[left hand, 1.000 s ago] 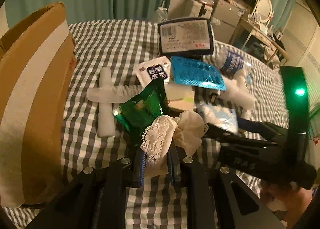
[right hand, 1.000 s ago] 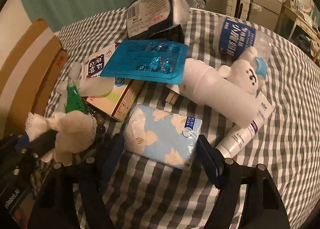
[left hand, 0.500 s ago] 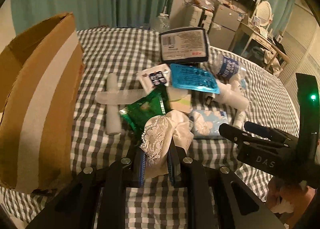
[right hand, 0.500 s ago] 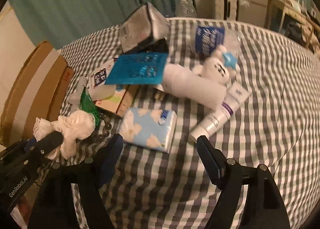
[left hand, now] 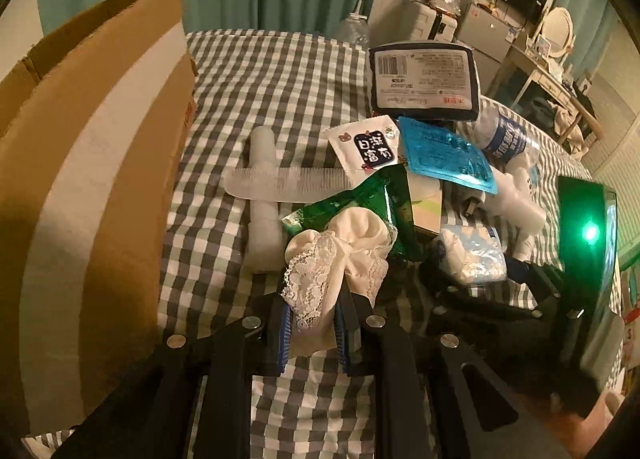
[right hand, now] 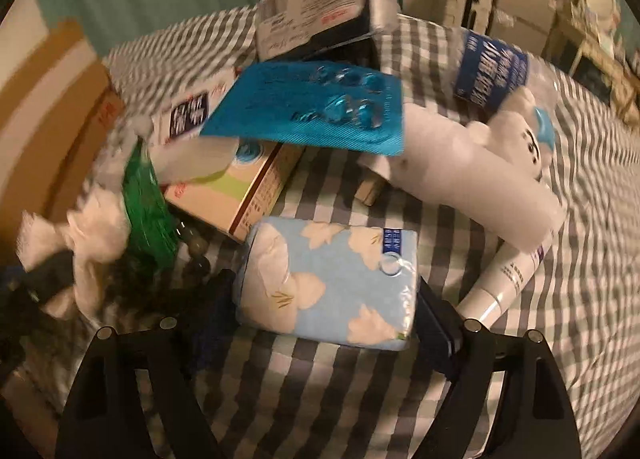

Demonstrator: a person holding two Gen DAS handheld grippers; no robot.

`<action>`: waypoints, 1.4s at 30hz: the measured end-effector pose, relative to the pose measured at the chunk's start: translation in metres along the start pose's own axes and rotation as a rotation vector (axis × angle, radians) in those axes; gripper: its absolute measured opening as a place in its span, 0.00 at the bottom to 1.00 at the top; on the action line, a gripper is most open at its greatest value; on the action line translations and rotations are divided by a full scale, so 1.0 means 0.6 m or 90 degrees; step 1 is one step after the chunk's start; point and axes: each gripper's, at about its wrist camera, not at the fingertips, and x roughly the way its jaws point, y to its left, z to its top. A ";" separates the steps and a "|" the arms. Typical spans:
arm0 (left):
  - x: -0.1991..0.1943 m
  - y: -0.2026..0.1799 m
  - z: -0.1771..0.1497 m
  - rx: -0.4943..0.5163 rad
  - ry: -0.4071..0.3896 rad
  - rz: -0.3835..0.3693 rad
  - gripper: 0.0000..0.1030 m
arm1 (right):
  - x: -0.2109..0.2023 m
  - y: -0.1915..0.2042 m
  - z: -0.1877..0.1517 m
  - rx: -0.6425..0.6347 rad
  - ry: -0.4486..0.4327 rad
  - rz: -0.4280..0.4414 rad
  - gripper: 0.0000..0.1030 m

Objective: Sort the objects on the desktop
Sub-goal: 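Grasp the lace cloth with the left tool while the right grasps the blue tissue pack, then carry the cloth and tissue pack over the box and release both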

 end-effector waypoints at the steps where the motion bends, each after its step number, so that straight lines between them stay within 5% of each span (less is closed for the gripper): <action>1: -0.002 -0.002 -0.001 0.002 -0.002 0.000 0.18 | -0.002 0.007 -0.002 -0.019 -0.007 -0.016 0.72; 7: -0.031 -0.009 -0.004 0.008 -0.021 -0.005 0.18 | -0.036 -0.001 -0.014 -0.010 -0.026 -0.013 0.71; 19: -0.145 -0.045 -0.007 0.035 -0.094 -0.030 0.18 | -0.233 -0.031 -0.045 0.031 -0.126 0.002 0.71; 32: -0.249 -0.070 -0.008 0.050 -0.138 -0.067 0.18 | -0.358 -0.013 -0.099 0.038 -0.172 0.032 0.71; 42: -0.325 -0.024 0.037 0.052 -0.185 -0.085 0.18 | -0.439 0.033 -0.066 0.006 -0.208 0.069 0.72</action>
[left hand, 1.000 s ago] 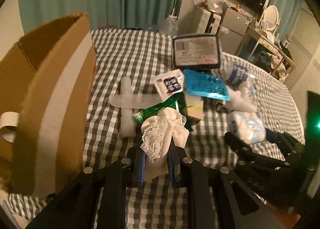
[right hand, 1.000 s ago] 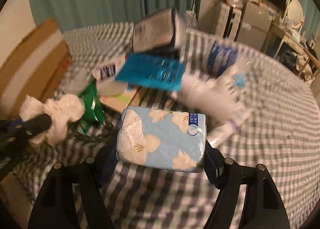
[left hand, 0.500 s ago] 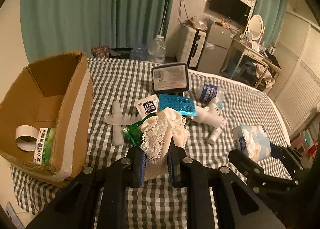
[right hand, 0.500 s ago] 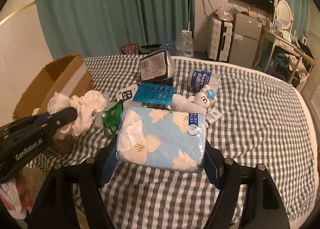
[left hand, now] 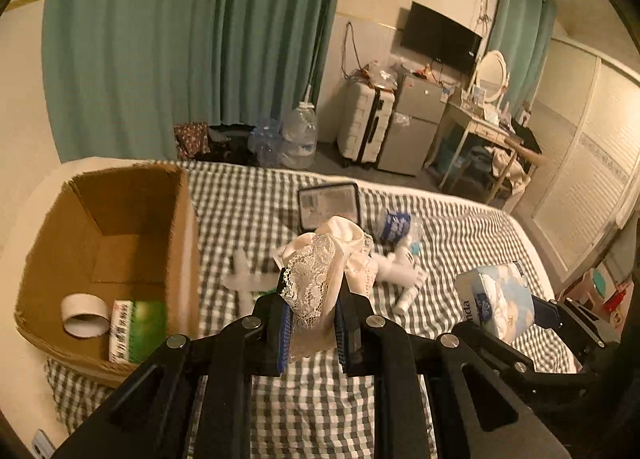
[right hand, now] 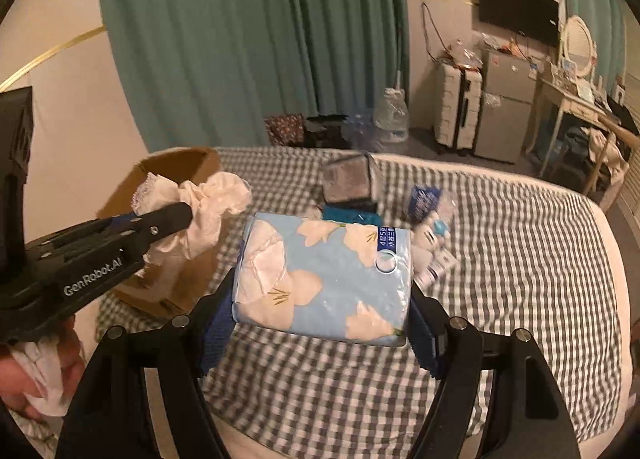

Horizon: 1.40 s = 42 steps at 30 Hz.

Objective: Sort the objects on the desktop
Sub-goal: 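Carry the cloth and tissue pack over the box and release both, then return both tools to the items on the bed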

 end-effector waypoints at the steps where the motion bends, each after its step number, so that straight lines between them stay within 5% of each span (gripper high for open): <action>1: -0.006 0.012 0.010 -0.003 -0.005 0.003 0.18 | -0.002 0.009 0.010 -0.004 -0.002 0.012 0.72; 13: -0.053 0.206 0.095 -0.019 -0.043 0.115 0.18 | 0.049 0.191 0.137 -0.085 -0.001 0.146 0.72; 20: 0.023 0.341 0.070 -0.089 0.018 0.164 0.18 | 0.201 0.291 0.169 -0.065 0.084 0.220 0.72; 27: 0.107 0.402 0.028 -0.119 0.080 0.165 0.18 | 0.341 0.332 0.190 -0.041 0.161 0.237 0.73; 30: 0.130 0.407 0.023 -0.103 0.093 0.163 0.33 | 0.372 0.342 0.196 -0.033 0.173 0.245 0.74; 32: 0.134 0.408 0.021 -0.102 0.101 0.197 0.80 | 0.387 0.341 0.201 -0.012 0.187 0.262 0.80; 42: 0.077 0.366 0.010 -0.079 0.082 0.222 0.85 | 0.309 0.279 0.213 0.012 0.134 0.226 0.86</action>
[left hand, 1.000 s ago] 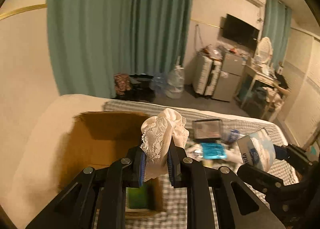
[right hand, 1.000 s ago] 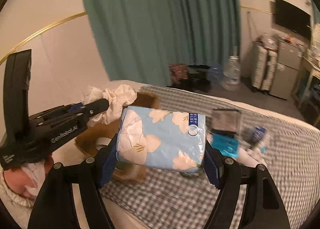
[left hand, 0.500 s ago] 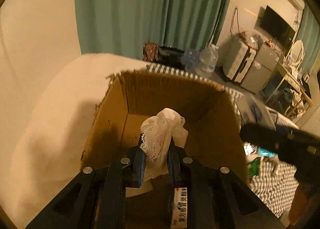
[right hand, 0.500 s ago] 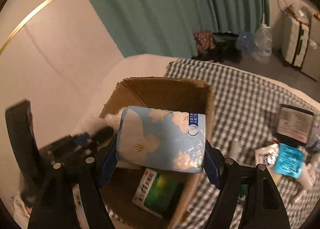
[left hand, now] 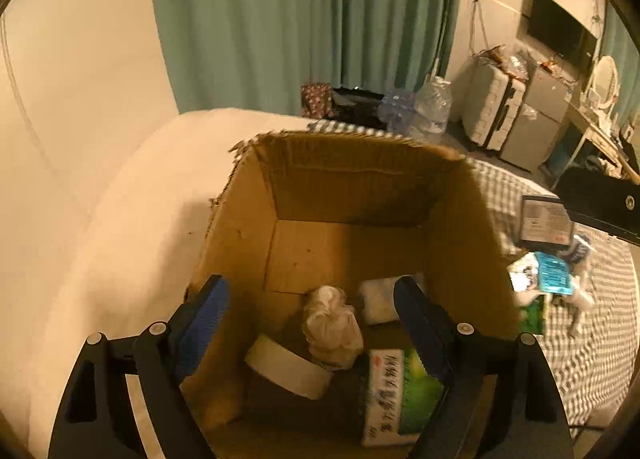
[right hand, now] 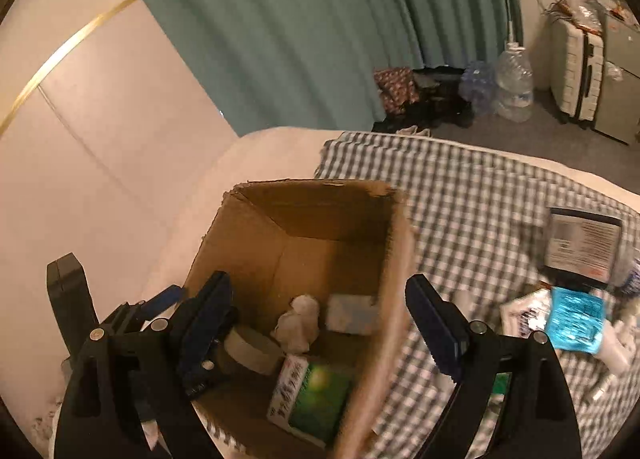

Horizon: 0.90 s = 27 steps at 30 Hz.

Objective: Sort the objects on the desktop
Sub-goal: 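Return both tools to the items on the bed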

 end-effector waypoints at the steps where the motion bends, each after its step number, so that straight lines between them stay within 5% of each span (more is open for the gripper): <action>1: -0.012 -0.008 -0.001 0.004 -0.006 -0.003 0.86 | -0.021 -0.009 -0.005 -0.001 -0.007 -0.010 0.86; 14: -0.121 -0.254 -0.058 0.073 -0.052 -0.104 0.98 | -0.280 -0.230 -0.150 0.035 -0.084 -0.198 0.86; 21: -0.052 -0.394 -0.128 0.129 -0.026 -0.125 0.98 | -0.296 -0.366 -0.248 0.108 -0.071 -0.267 0.86; 27: 0.028 -0.411 -0.150 0.080 0.008 -0.104 0.98 | -0.255 -0.426 -0.296 0.139 -0.049 -0.279 0.86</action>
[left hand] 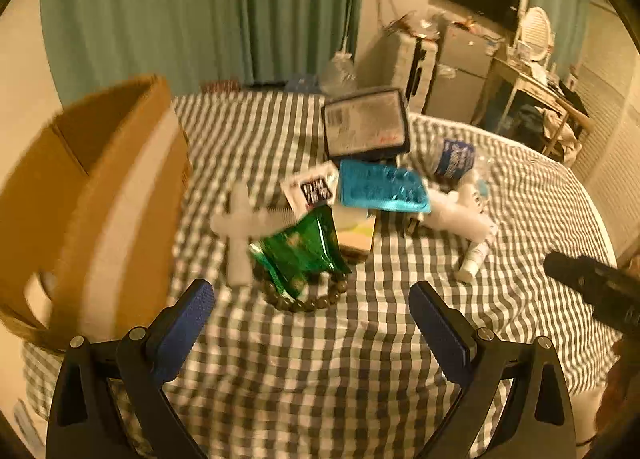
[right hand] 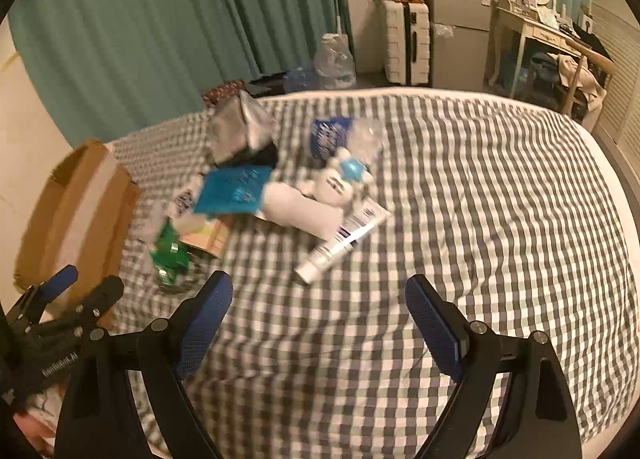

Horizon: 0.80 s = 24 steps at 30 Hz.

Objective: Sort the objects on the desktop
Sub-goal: 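Return both tools to the items on the bed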

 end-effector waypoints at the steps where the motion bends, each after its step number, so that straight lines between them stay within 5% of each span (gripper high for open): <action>1: 0.011 0.003 -0.002 -0.002 0.003 0.004 0.98 | 0.011 -0.006 -0.002 0.007 0.002 0.000 0.86; 20: 0.160 0.026 0.016 -0.020 0.067 -0.018 0.98 | 0.161 -0.030 0.006 0.085 0.053 -0.022 0.86; 24: 0.175 0.033 0.012 -0.016 0.070 -0.001 0.98 | 0.181 -0.018 0.012 0.082 0.066 -0.031 0.77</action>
